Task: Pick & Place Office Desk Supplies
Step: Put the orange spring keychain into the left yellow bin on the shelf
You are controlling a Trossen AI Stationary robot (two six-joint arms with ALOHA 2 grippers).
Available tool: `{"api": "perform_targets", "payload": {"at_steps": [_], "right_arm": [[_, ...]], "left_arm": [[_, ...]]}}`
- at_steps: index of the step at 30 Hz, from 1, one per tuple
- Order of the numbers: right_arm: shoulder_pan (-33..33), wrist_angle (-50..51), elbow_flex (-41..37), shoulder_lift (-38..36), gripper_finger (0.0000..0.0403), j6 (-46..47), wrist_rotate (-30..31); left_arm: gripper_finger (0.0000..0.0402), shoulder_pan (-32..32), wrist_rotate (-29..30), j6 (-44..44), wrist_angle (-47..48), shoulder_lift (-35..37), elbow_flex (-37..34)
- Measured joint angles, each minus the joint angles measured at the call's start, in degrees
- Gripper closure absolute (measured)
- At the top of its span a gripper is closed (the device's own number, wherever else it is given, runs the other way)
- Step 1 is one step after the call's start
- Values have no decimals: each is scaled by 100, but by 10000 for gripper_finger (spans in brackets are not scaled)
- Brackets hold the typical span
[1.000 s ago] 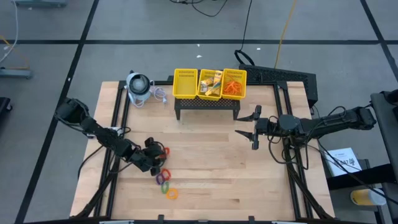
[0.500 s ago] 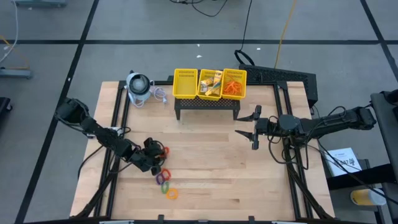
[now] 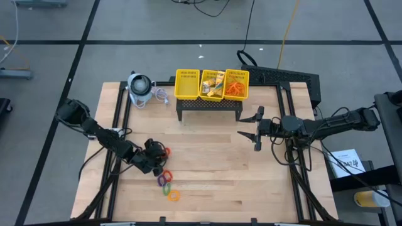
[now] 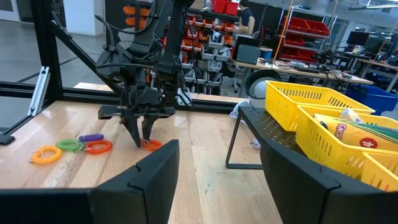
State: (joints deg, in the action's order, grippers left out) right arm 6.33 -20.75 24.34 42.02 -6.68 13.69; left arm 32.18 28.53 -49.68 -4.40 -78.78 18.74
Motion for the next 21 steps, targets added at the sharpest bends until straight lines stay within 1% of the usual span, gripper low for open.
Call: {"api": "perform_targets", "payload": {"at_steps": [4, 8, 11, 17, 21], "right_arm": [[0, 0, 0, 2, 188, 0, 0], [1, 0, 0, 1, 188, 0, -1], [2, 0, 0, 2, 188, 0, 0], [0, 0, 0, 2, 188, 0, 0], [0, 0, 0, 1, 188, 1, -2]], "left_arm": [[351, -2, 5, 44, 2, 0, 0], [365, -2, 5, 36, 0, 0, 0], [363, -2, 5, 36, -2, 0, 0], [337, -2, 5, -14, -11, 0, 0], [335, -2, 5, -14, -11, 0, 0]]}}
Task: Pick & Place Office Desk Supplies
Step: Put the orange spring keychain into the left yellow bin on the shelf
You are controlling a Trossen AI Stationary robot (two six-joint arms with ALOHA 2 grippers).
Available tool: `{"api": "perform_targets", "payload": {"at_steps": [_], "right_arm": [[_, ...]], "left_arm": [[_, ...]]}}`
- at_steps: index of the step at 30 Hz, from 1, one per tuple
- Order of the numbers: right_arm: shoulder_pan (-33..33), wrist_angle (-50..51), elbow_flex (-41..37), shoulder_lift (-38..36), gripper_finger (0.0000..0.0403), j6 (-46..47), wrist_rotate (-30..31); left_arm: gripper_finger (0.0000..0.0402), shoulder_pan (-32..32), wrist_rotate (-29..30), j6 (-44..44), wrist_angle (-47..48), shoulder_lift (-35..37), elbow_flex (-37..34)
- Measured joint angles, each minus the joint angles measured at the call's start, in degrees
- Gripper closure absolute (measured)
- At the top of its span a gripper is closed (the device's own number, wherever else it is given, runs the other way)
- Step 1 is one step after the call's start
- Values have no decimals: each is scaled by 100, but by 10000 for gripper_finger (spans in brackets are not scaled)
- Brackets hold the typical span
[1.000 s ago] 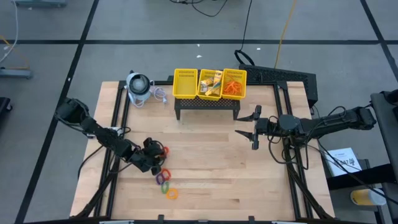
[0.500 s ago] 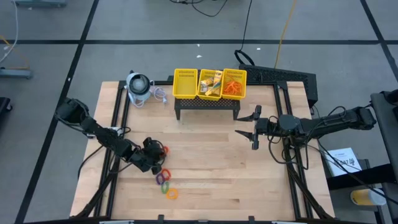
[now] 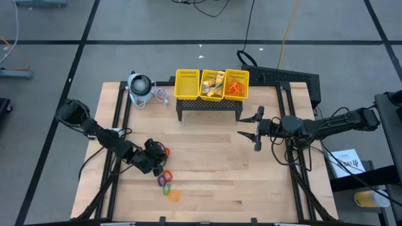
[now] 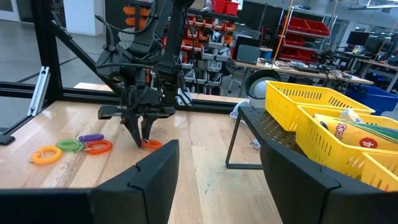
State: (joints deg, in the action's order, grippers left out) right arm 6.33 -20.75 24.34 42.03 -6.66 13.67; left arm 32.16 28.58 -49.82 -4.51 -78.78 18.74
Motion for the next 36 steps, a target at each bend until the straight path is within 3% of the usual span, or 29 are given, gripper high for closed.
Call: {"api": "perform_targets", "payload": {"at_steps": [9, 20, 29, 32, 36], "right_arm": [[1, 0, 0, 0, 188, 1, 1], [0, -1, 0, 0, 188, 1, 1], [2, 0, 0, 0, 188, 1, 2], [2, -2, 0, 1, 188, 1, 0], [0, -48, 0, 1, 188, 1, 2]], "left_arm": [[362, 0, 7, 2, 2, 2, 0], [342, 0, 7, -4, 0, 2, 0], [362, 0, 17, -41, -44, 2, 0], [360, -4, -103, -79, -471, 16, -2], [349, -23, -454, 524, -1293, 277, -1]]}}
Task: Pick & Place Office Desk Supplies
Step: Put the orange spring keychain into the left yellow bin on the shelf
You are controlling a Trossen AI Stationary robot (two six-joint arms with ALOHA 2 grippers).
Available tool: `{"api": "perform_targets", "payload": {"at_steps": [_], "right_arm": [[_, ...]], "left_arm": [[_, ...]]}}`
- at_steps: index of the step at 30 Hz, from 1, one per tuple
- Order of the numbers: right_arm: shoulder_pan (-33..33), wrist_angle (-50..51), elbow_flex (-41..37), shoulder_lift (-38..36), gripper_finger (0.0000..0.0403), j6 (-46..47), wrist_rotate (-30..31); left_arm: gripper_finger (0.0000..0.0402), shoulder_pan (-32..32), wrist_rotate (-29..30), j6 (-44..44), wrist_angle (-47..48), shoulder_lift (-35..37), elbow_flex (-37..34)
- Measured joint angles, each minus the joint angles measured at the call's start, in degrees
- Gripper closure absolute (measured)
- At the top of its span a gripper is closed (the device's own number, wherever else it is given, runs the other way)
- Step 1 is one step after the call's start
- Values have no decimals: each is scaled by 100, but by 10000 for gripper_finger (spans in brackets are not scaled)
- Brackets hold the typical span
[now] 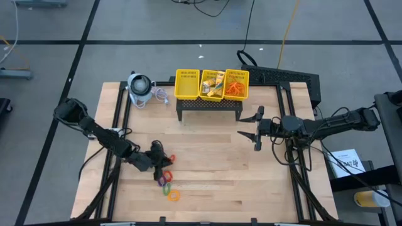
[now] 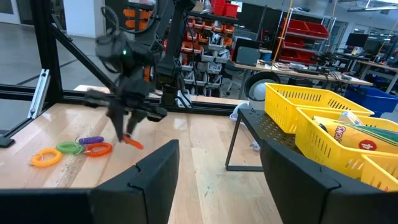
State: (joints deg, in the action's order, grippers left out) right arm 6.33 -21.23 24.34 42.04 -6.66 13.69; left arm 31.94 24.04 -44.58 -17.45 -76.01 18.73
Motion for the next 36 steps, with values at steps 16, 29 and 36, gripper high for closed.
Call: {"api": "perform_targets", "payload": {"at_steps": [16, 29, 36], "right_arm": [[1, 8, -2, -2, 188, -2, -1], [2, 332, -4, -276, 188, 403, -22], [2, 1289, -4, -1142, 188, 409, -7]], "left_arm": [[352, -470, -46, 2331, -1928, 1796, 1], [351, -754, 71, 4332, -2467, 2370, 2], [350, -946, 235, 4470, -2444, 2363, 1]]}}
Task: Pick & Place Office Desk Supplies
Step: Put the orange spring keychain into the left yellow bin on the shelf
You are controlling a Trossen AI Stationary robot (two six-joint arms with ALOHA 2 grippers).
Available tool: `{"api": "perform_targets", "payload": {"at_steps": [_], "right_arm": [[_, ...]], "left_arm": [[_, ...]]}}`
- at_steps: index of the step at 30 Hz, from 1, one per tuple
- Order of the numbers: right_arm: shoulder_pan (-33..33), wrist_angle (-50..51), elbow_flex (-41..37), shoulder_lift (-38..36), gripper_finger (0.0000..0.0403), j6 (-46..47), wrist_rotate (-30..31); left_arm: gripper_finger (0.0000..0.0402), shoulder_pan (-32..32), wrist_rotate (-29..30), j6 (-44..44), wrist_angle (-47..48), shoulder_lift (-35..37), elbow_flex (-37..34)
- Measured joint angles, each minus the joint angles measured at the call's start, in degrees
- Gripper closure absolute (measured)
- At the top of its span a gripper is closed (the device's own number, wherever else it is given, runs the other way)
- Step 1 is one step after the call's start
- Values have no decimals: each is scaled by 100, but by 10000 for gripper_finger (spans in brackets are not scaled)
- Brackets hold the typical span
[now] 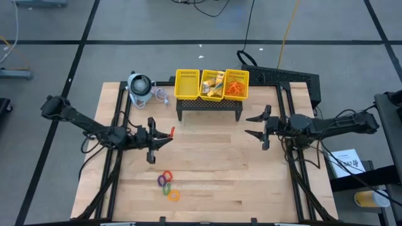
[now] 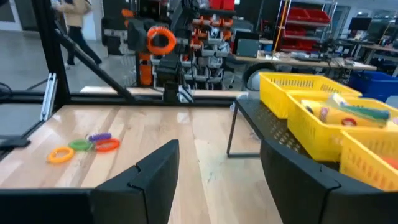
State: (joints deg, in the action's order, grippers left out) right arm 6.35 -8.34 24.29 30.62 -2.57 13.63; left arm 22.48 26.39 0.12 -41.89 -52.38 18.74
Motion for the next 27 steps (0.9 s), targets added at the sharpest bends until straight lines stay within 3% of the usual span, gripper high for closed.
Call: {"api": "perform_targets", "payload": {"at_steps": [9, 19, 27], "right_arm": [[0, 1202, -31, -612, 188, 193, -17], [13, 733, -866, -1398, 188, 642, -57], [13, 439, -1477, -2021, 188, 457, -789]], "left_arm": [[350, -233, 41, 191, -22, 0, 2], [350, -489, 70, 233, 4, 0, 0], [350, -489, 70, 369, -38, 0, 2]]}}
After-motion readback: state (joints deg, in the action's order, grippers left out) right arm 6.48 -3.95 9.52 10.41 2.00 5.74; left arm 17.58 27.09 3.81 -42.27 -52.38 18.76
